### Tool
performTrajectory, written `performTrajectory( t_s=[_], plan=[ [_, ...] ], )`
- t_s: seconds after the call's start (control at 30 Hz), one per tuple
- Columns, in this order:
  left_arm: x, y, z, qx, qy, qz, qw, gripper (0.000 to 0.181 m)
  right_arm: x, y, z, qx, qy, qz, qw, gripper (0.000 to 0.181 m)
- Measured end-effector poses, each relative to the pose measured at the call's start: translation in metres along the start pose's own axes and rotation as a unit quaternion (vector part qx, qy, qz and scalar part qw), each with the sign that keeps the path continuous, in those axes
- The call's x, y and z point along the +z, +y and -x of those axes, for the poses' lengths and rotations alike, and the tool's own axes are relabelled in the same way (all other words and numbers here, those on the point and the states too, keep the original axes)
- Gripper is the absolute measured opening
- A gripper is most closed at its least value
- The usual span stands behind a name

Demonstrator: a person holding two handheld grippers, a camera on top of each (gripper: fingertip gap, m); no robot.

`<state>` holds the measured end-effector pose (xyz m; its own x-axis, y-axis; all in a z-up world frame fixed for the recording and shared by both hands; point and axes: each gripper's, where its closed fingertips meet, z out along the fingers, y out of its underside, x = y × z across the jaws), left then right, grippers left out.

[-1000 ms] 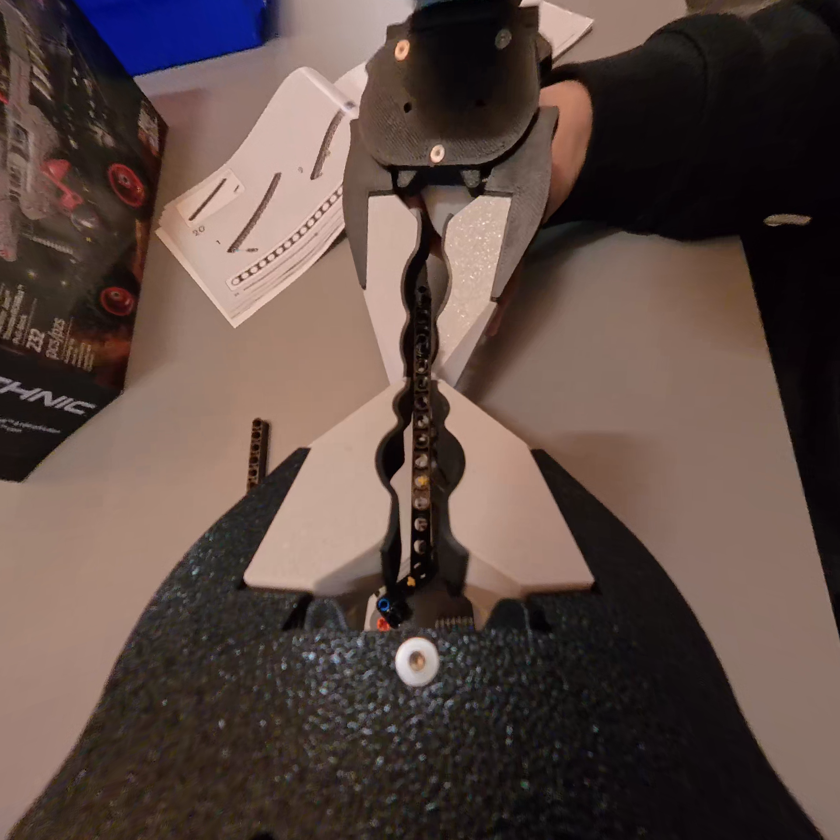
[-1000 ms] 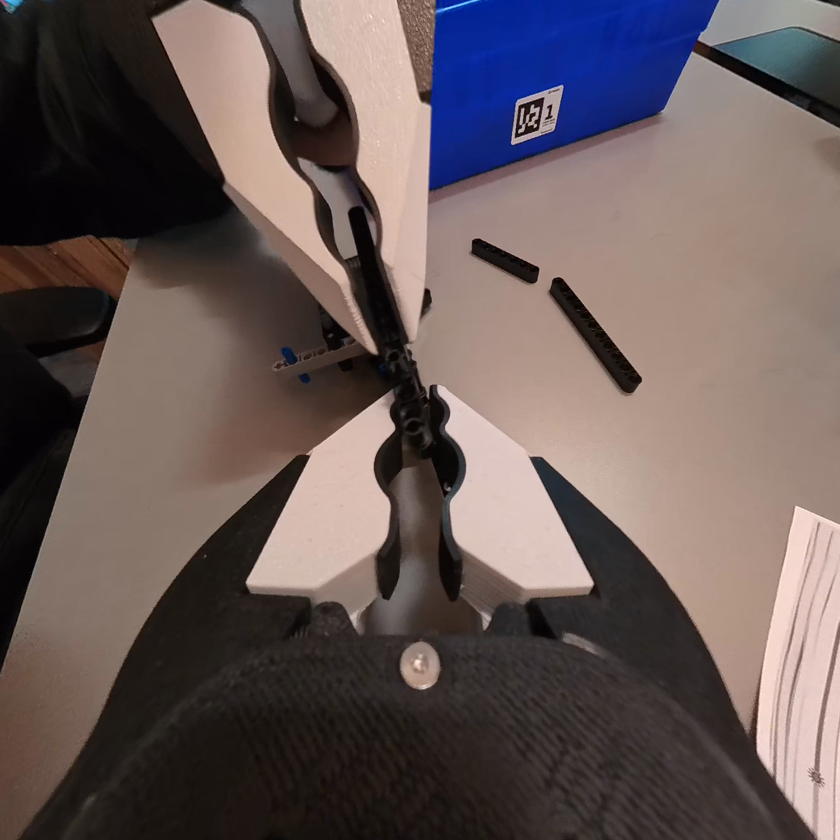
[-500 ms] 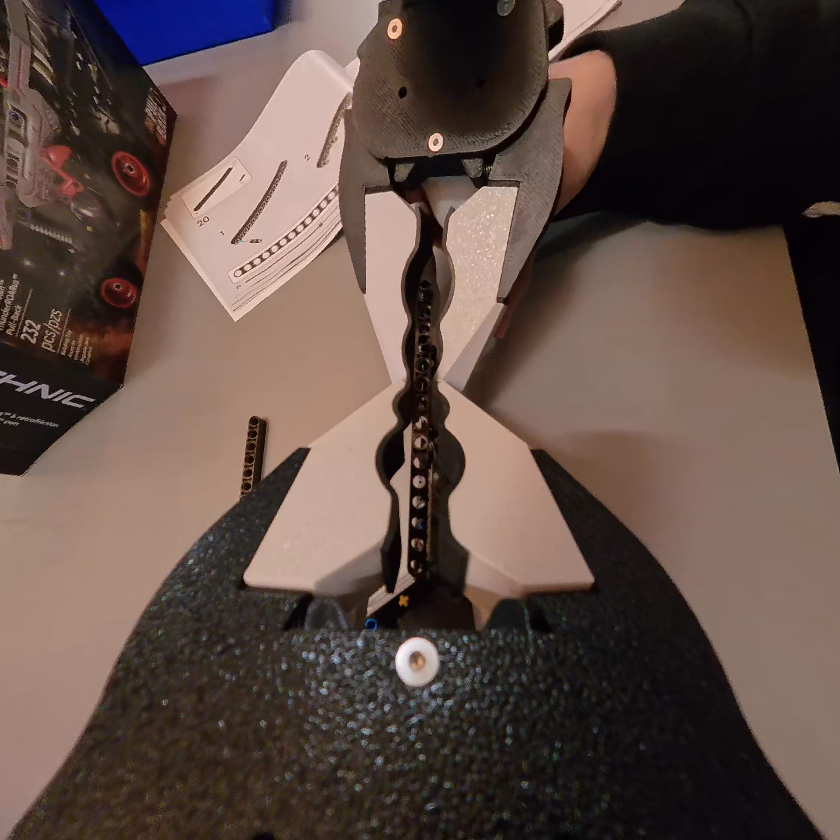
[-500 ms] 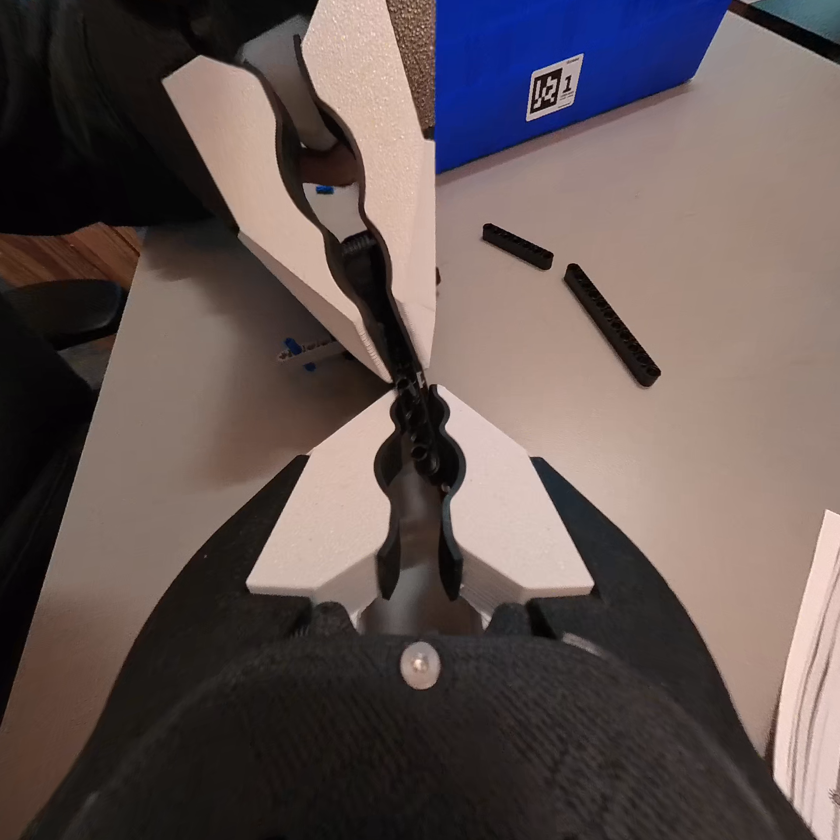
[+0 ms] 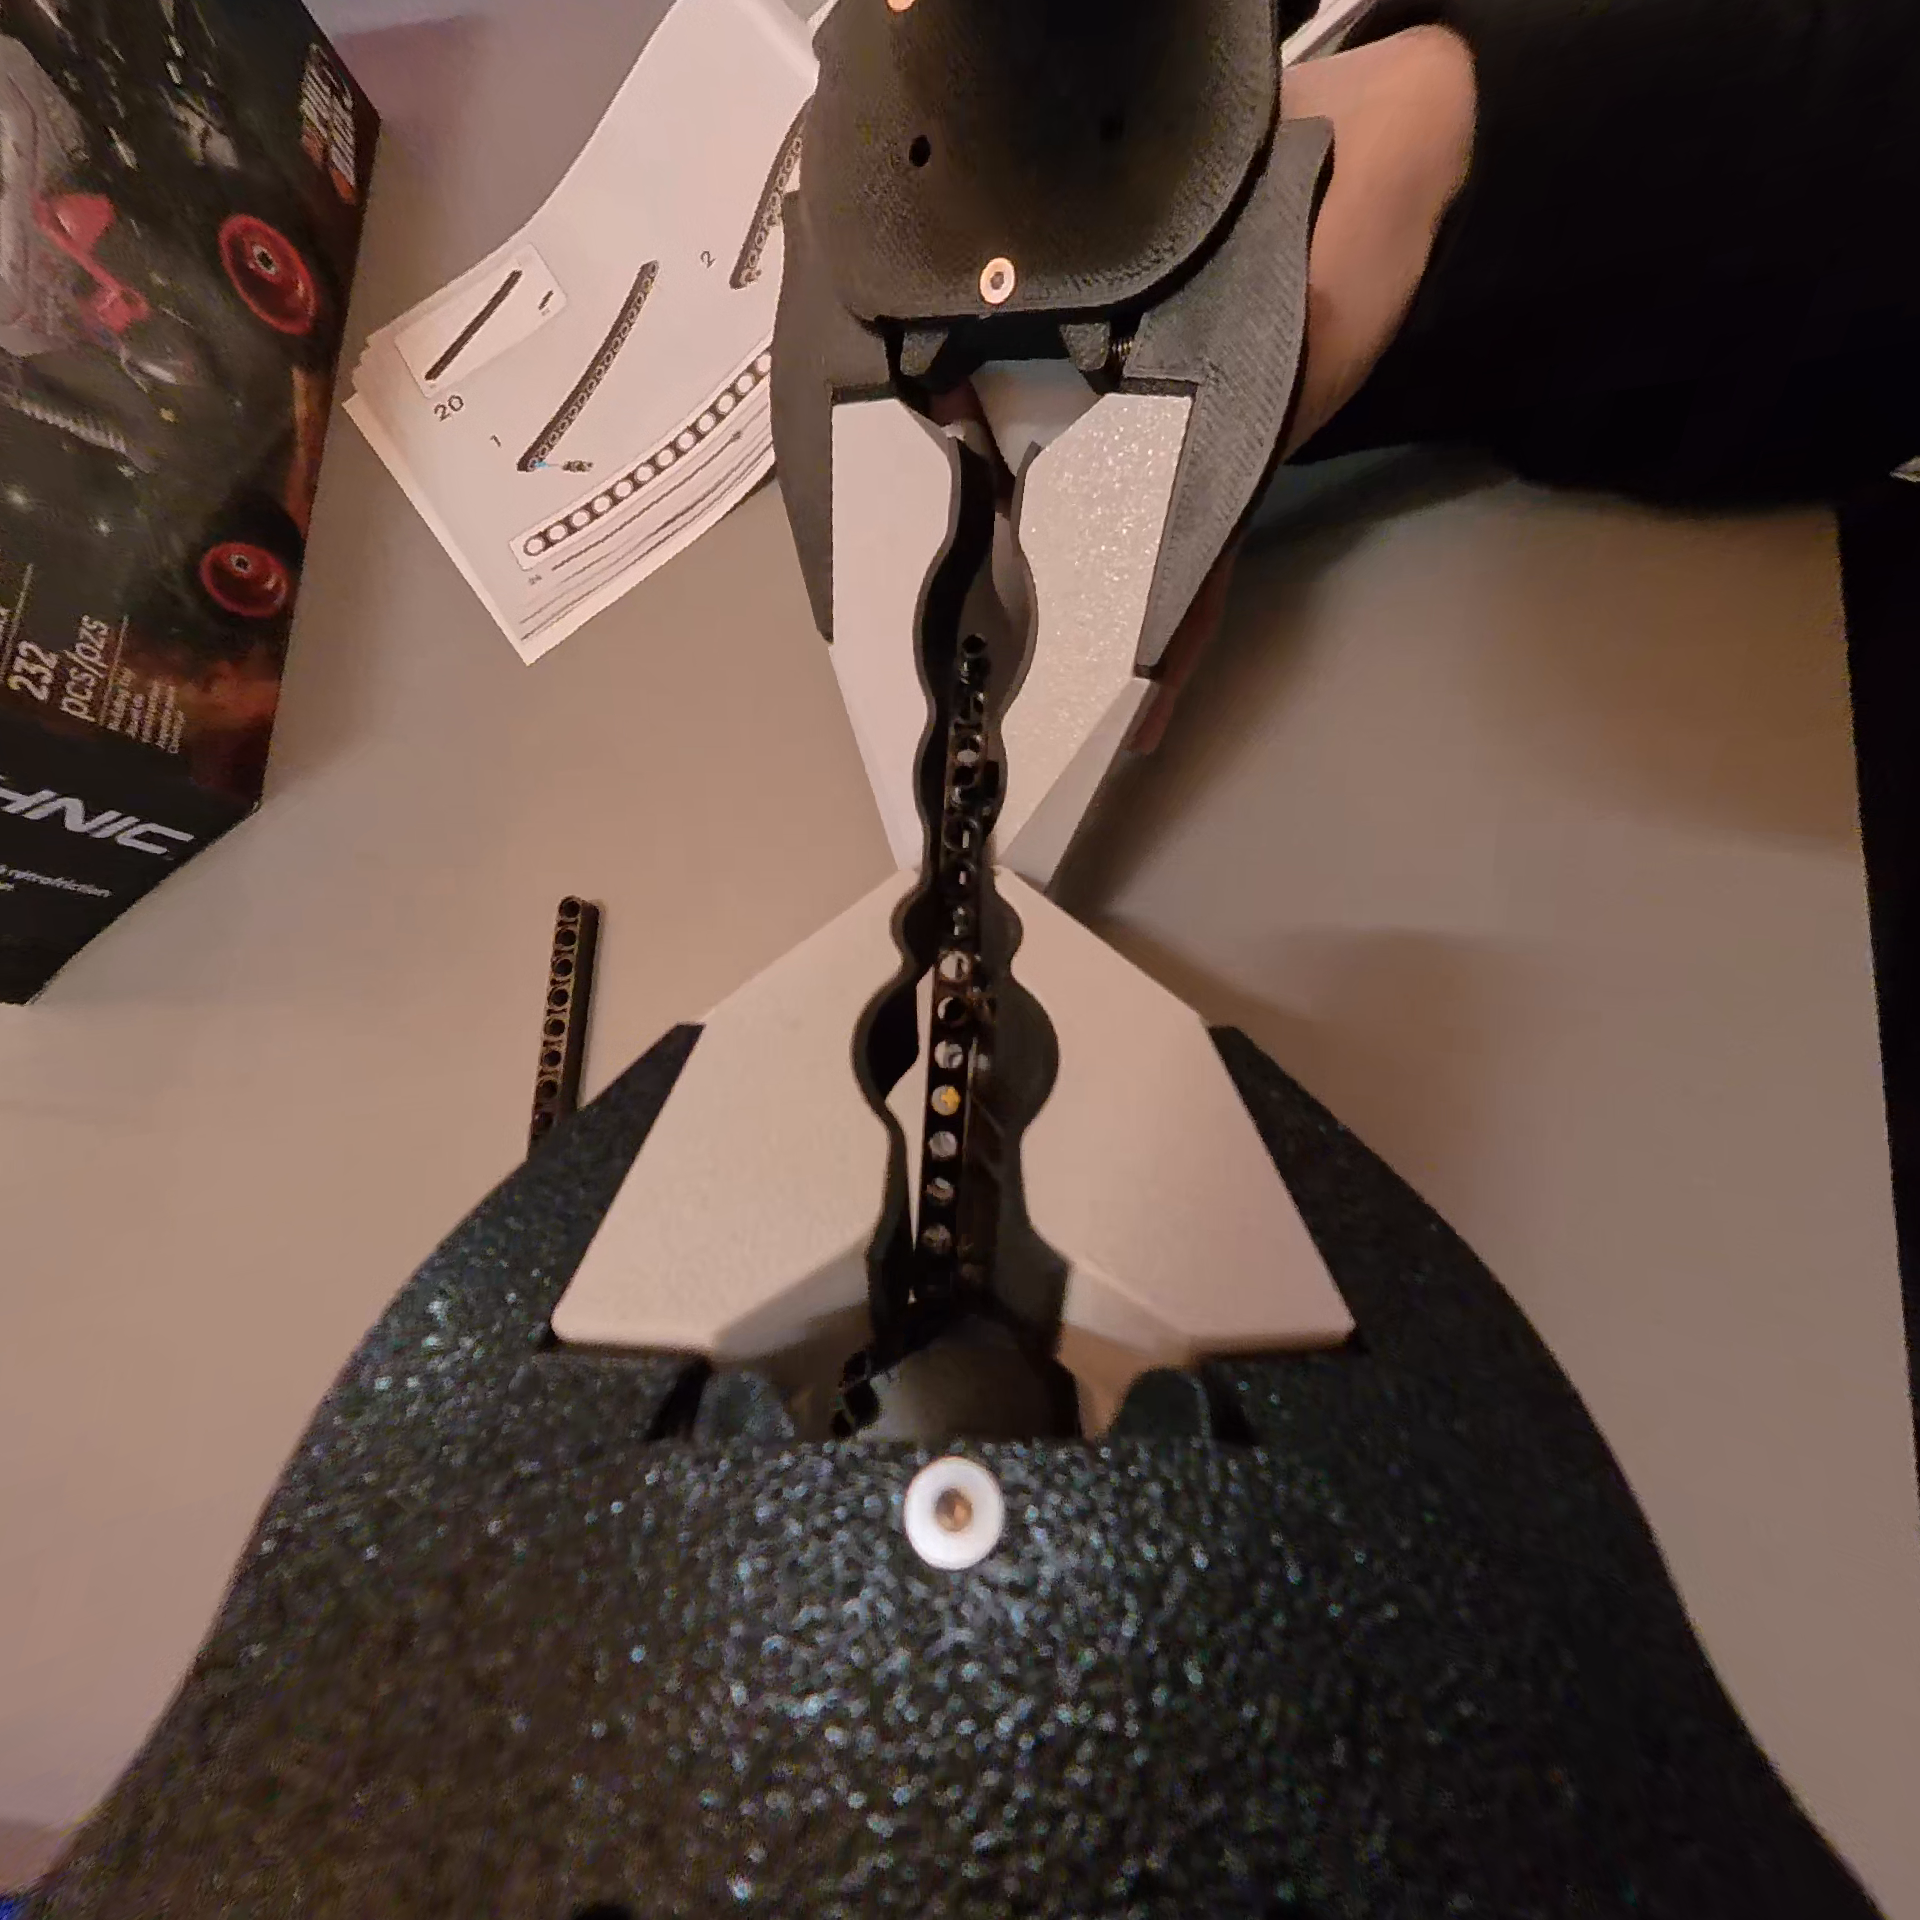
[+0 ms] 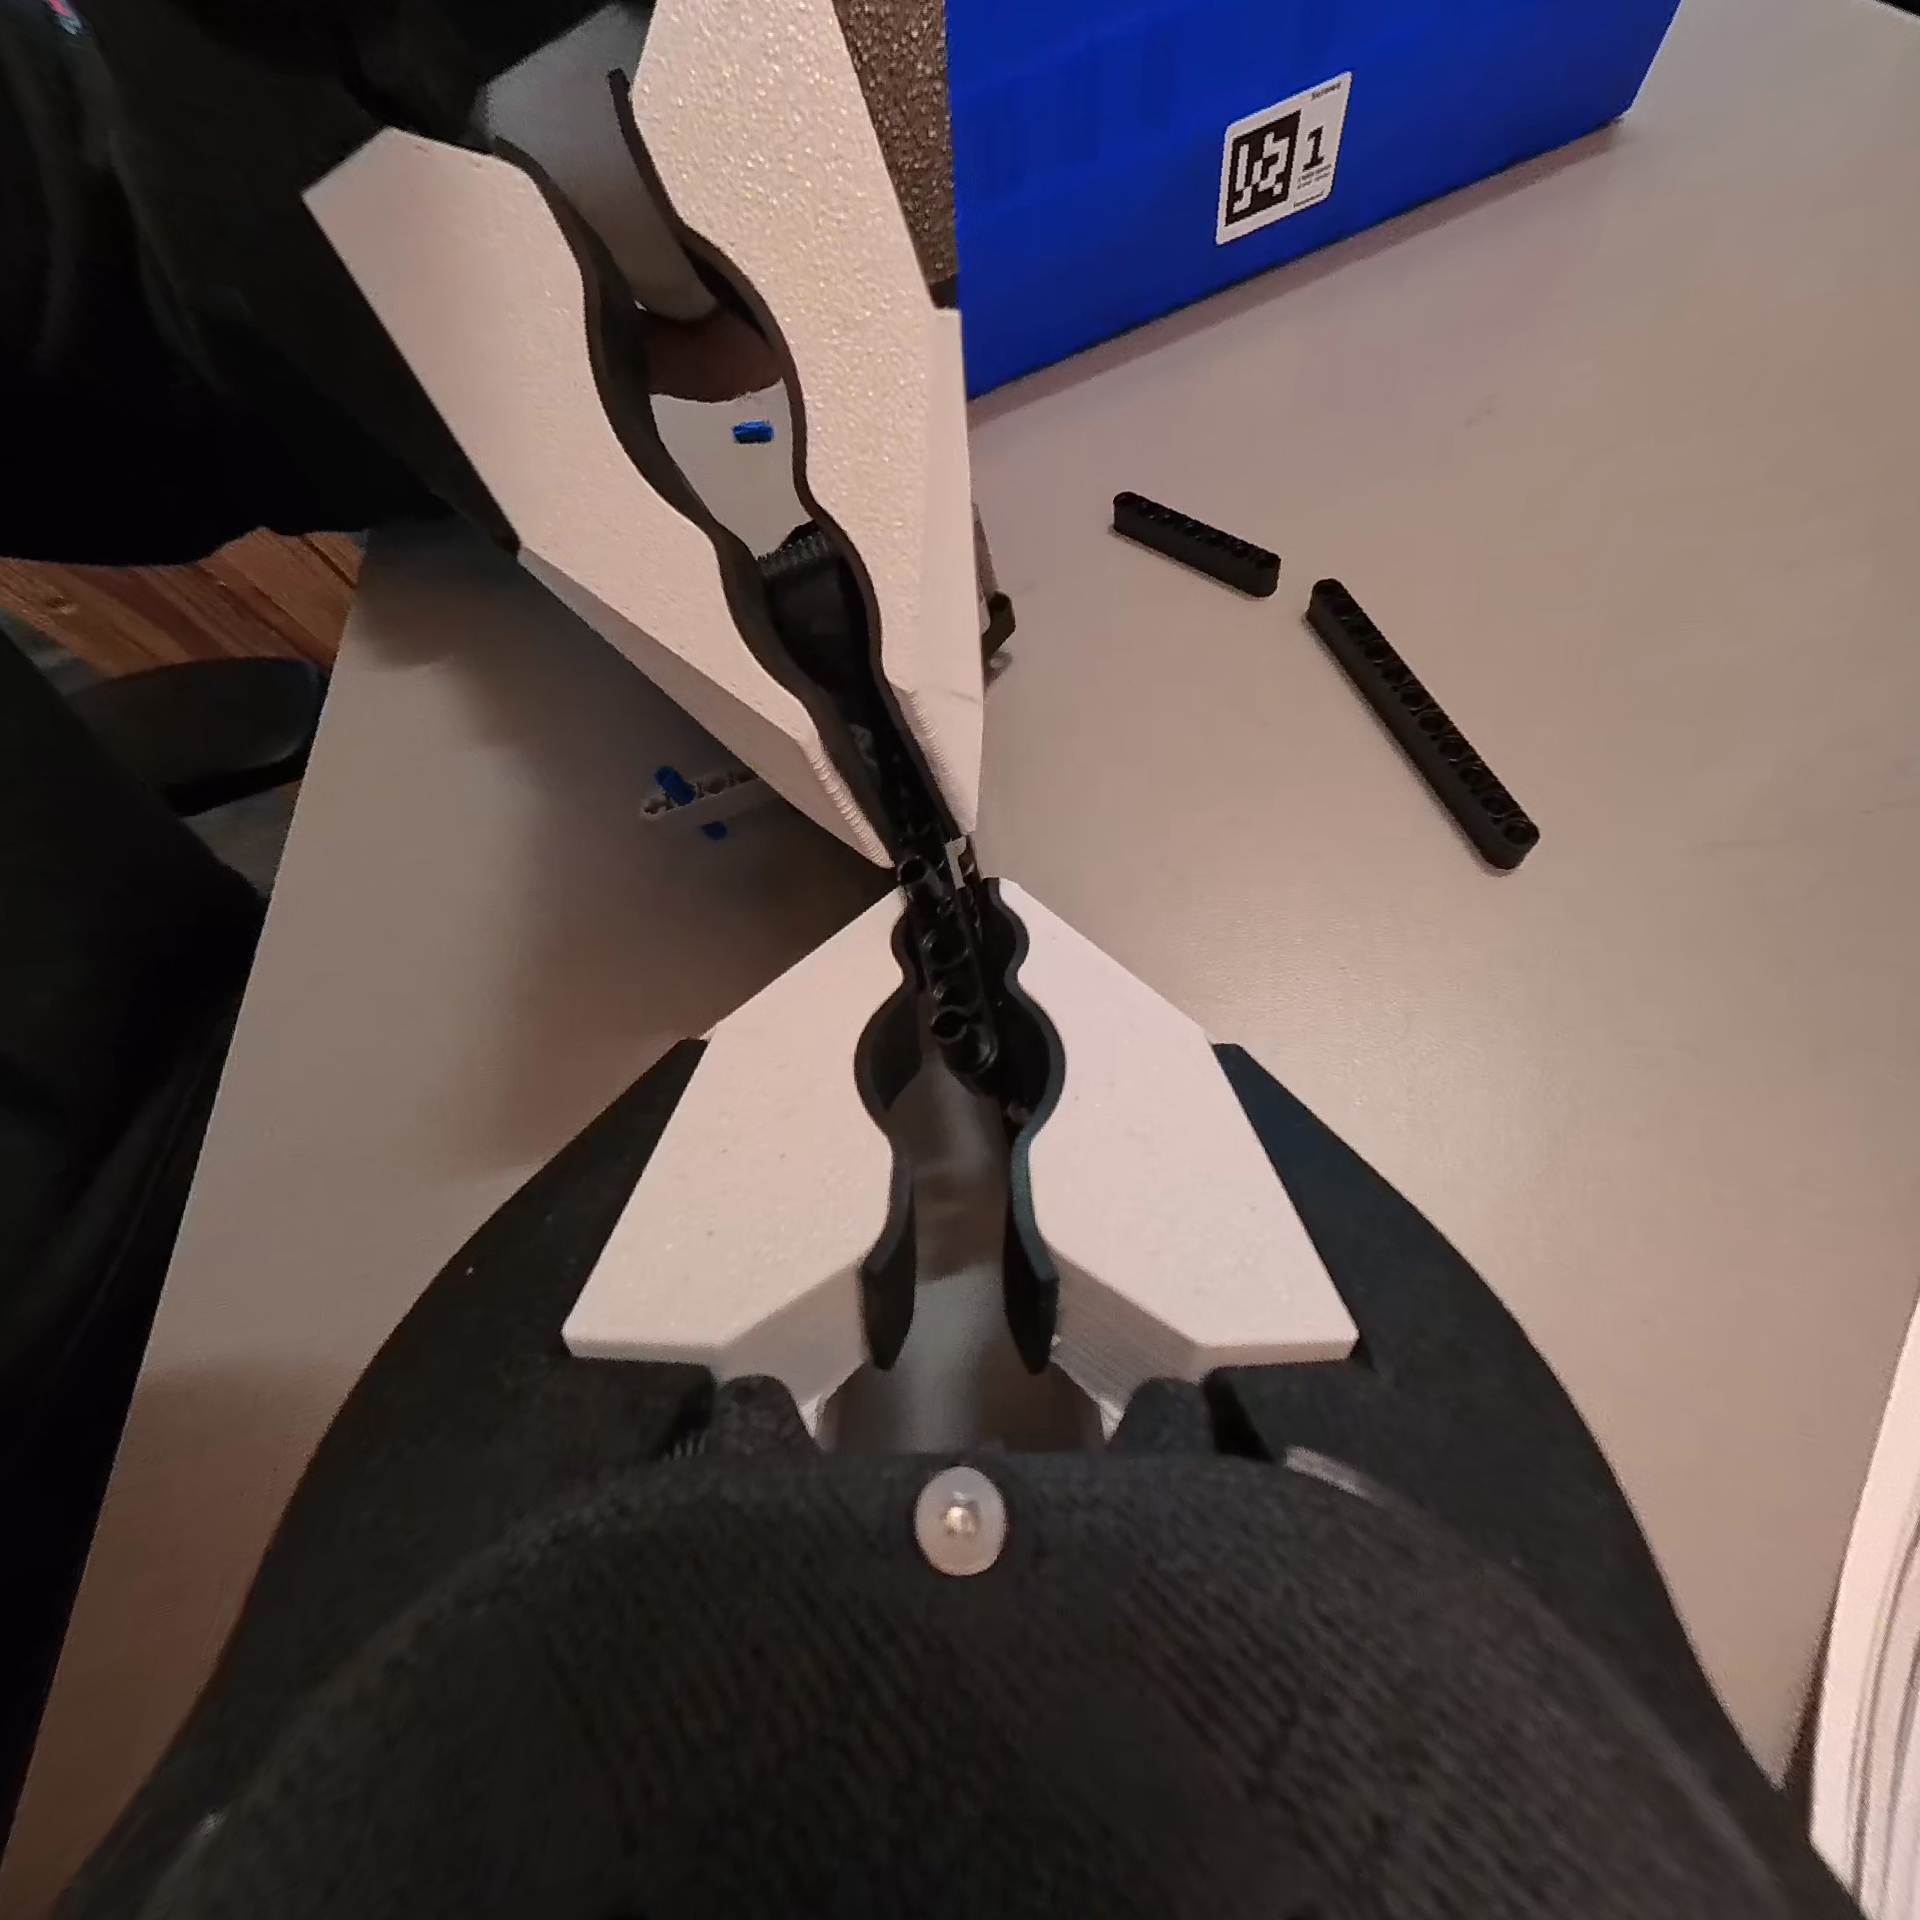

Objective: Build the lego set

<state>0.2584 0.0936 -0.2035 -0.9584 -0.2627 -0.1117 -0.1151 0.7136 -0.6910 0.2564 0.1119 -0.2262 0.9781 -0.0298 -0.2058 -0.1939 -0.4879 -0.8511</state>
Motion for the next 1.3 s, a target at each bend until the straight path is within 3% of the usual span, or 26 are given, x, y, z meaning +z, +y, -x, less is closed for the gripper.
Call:
performTrajectory(
  t_s=[0.37, 0.5, 0.77, 1.3],
  plan=[
    [0.0001, 0.0002, -0.0015, -0.097, 0.040, 0.017, 0.994, 0.005, -0.0001, 0.0003, 0.0003, 0.008, 0.000, -0.001, 1.000, 0.006],
    [0.0001, 0.0003, -0.0018, -0.058, -0.017, 0.037, 0.997, 0.005, -0.0002, 0.0003, 0.0003, -0.005, 0.010, -0.001, 1.000, 0.006],
    [0.0007, 0.0002, -0.0013, -0.056, -0.048, 0.045, 0.996, 0.005, -0.0003, 0.0003, 0.0005, -0.002, 0.007, -0.001, 1.000, 0.006],
    [0.0008, 0.0002, -0.0010, -0.073, -0.018, 0.030, 0.997, 0.005, -0.0003, 0.0002, 0.0004, 0.003, 0.004, -0.001, 1.000, 0.005]
  ],
)
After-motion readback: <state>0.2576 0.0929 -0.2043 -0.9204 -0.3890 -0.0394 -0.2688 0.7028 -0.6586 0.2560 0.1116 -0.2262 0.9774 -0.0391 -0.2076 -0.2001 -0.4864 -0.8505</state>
